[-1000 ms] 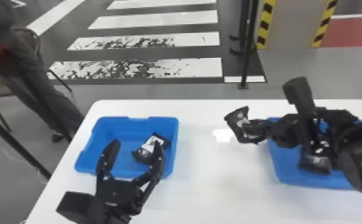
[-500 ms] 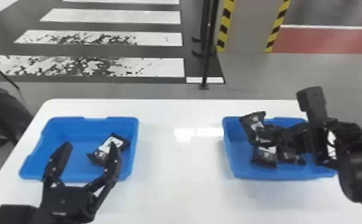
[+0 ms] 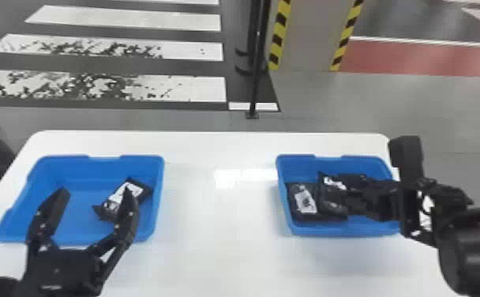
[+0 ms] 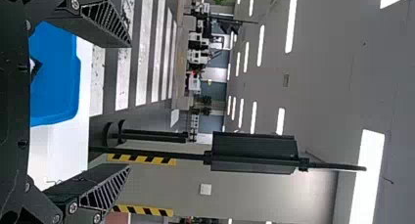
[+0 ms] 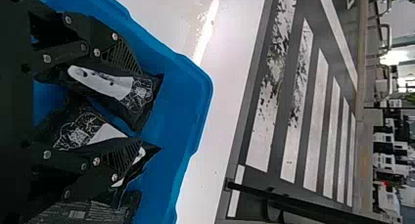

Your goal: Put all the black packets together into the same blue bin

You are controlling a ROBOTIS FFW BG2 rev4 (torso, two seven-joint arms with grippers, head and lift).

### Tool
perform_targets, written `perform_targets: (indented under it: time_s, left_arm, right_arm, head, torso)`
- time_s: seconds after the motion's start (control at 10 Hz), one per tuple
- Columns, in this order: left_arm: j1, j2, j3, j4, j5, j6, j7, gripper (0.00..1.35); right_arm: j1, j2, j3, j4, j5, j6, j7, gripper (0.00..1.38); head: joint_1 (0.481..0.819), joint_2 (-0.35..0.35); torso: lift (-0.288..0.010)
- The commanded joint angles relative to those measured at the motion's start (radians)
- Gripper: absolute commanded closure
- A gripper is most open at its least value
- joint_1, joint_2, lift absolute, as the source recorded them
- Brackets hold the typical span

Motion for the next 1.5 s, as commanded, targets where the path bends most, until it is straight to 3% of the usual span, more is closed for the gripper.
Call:
perform_targets:
  time_s: [0.0, 0.4, 0.5, 0.6, 0.8, 0.9, 1.0, 1.1, 1.2, 1.3, 1.4]
  left_arm:
    - [-0.006, -0.002, 0.008, 0.002, -0.004, 0.004, 0.002, 0.17]
    - [-0.011, -0.002, 0.010, 0.007, -0.004, 0.001, 0.002, 0.17]
    - [-0.016, 0.000, 0.010, 0.012, -0.004, 0.001, 0.002, 0.17]
    - [-0.018, 0.000, 0.008, 0.017, -0.006, -0.001, 0.002, 0.17]
    - [-0.023, -0.002, 0.016, 0.017, -0.006, 0.016, 0.002, 0.17]
    - [-0.045, 0.000, 0.024, 0.015, -0.016, 0.126, -0.022, 0.17]
    - [-0.109, -0.019, 0.129, 0.012, -0.052, 0.310, -0.157, 0.17]
    - [-0.161, -0.037, 0.213, 0.012, -0.142, 0.389, -0.238, 0.17]
    - [-0.205, -0.031, 0.255, 0.010, -0.176, 0.482, -0.289, 0.17]
    - [-0.266, -0.023, 0.309, 0.010, -0.277, 0.580, -0.360, 0.17]
    - [-0.313, 0.003, 0.309, 0.010, -0.341, 0.659, -0.401, 0.17]
  right_arm:
    - [0.137, 0.023, -0.051, -0.110, -0.063, -0.092, -0.043, 0.15]
    - [0.436, 0.107, -0.149, -0.201, -0.234, -0.597, -0.121, 0.16]
    - [0.483, 0.116, -0.155, -0.191, -0.294, -0.720, -0.119, 0.16]
    - [0.542, 0.116, -0.157, -0.221, -0.346, -0.750, -0.119, 0.17]
    - [0.608, 0.116, -0.180, -0.272, -0.350, -0.656, -0.122, 0.17]
    - [0.606, 0.116, -0.180, -0.285, -0.326, -0.651, -0.121, 0.16]
    - [0.598, 0.116, -0.180, -0.302, -0.300, -0.632, -0.121, 0.17]
    - [0.598, 0.118, -0.179, -0.299, -0.306, -0.629, -0.121, 0.17]
    - [0.598, 0.116, -0.179, -0.294, -0.312, -0.629, -0.121, 0.17]
    - [0.598, 0.116, -0.179, -0.297, -0.314, -0.627, -0.119, 0.17]
    - [0.591, 0.116, -0.179, -0.287, -0.316, -0.627, -0.113, 0.17]
  head:
    - [0.695, -0.099]
    - [0.695, -0.088]
    - [0.695, -0.087]
    - [0.695, -0.090]
    - [0.695, -0.091]
    - [0.695, -0.091]
    - [0.695, -0.093]
    - [0.695, -0.090]
    - [0.695, -0.047]
    - [0.695, -0.022]
    - [0.695, 0.018]
  torso:
    - [-0.110]
    - [-0.110]
    - [-0.110]
    - [-0.110]
    - [-0.110]
    - [-0.110]
    - [-0.110]
    - [-0.110]
    - [-0.110]
    - [-0.110]
    - [-0.110]
